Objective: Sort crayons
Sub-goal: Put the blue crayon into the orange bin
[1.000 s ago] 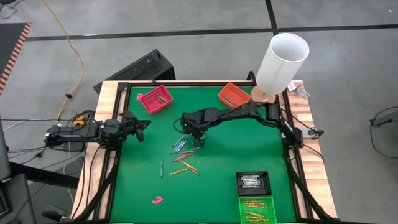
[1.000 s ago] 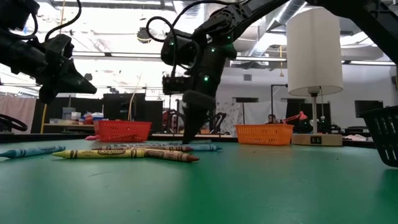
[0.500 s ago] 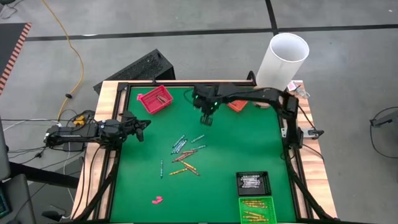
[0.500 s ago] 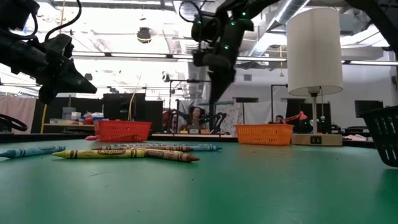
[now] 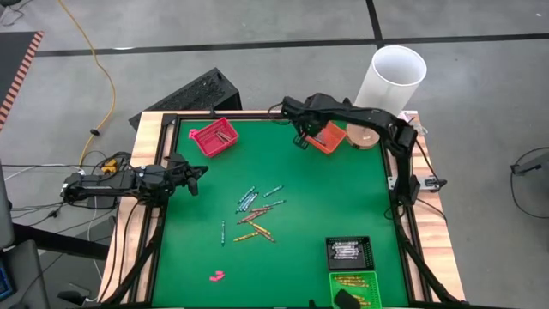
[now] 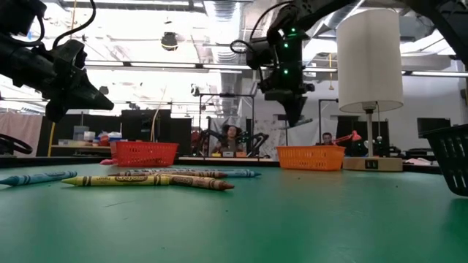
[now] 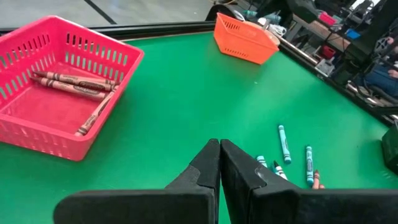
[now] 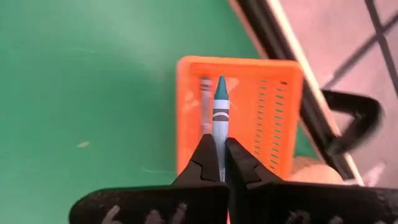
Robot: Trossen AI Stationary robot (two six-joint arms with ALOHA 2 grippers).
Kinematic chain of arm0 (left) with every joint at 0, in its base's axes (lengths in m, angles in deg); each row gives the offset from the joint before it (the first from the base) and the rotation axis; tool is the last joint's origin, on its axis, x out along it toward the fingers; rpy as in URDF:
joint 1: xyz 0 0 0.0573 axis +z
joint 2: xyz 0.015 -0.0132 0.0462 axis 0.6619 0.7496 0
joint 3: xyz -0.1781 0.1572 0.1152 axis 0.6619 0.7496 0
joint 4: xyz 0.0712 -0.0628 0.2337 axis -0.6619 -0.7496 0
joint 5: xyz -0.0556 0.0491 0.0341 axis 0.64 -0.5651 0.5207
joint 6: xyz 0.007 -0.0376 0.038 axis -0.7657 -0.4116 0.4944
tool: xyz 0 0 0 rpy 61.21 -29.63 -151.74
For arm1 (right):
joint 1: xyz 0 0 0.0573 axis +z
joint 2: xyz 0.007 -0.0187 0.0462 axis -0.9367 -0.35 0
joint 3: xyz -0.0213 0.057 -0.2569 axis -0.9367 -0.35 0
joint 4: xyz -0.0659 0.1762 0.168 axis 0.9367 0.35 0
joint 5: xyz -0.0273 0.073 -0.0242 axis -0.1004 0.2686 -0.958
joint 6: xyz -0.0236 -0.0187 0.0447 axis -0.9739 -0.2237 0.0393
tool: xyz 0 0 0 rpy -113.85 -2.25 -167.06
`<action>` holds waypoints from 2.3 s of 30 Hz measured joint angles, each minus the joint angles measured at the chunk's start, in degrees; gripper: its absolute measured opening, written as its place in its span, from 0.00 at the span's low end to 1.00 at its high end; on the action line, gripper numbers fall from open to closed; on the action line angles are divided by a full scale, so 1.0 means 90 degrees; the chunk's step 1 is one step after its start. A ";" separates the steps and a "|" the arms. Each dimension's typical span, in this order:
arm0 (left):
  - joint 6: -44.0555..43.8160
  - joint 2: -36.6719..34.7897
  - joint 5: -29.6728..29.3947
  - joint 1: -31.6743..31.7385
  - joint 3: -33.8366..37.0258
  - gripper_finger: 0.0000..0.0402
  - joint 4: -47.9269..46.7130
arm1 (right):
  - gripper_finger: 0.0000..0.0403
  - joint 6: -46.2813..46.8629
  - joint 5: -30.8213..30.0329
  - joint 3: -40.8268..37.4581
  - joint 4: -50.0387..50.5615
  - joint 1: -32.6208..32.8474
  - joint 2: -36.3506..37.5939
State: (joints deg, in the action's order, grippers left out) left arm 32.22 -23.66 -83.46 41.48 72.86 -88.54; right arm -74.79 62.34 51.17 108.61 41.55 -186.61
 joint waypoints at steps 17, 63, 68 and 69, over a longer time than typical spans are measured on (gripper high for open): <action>0.0091 0.0001 -0.0002 -0.0001 0.0000 0.00 -0.0001 | 0.00 0.1604 -0.0316 -0.0022 0.0314 -0.0207 0.0000; -0.0084 0.0000 0.0170 0.0000 0.0000 0.00 -0.0001 | 0.25 -0.2266 0.2512 -0.1373 -0.3600 0.2722 -0.0005; -0.0084 0.0001 0.0169 -0.0001 0.0000 0.00 -0.0004 | 0.25 -0.2584 0.2520 -0.1379 -0.3905 0.2671 -0.0106; -0.0084 0.0001 0.0170 0.0000 0.0000 0.00 -0.0004 | 0.25 -0.2634 0.2522 -0.1385 -0.3935 0.2673 -0.0127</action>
State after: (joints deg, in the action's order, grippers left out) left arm 31.46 -23.66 -81.93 41.48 72.86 -88.57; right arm -98.50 85.03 38.70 73.20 65.61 -187.76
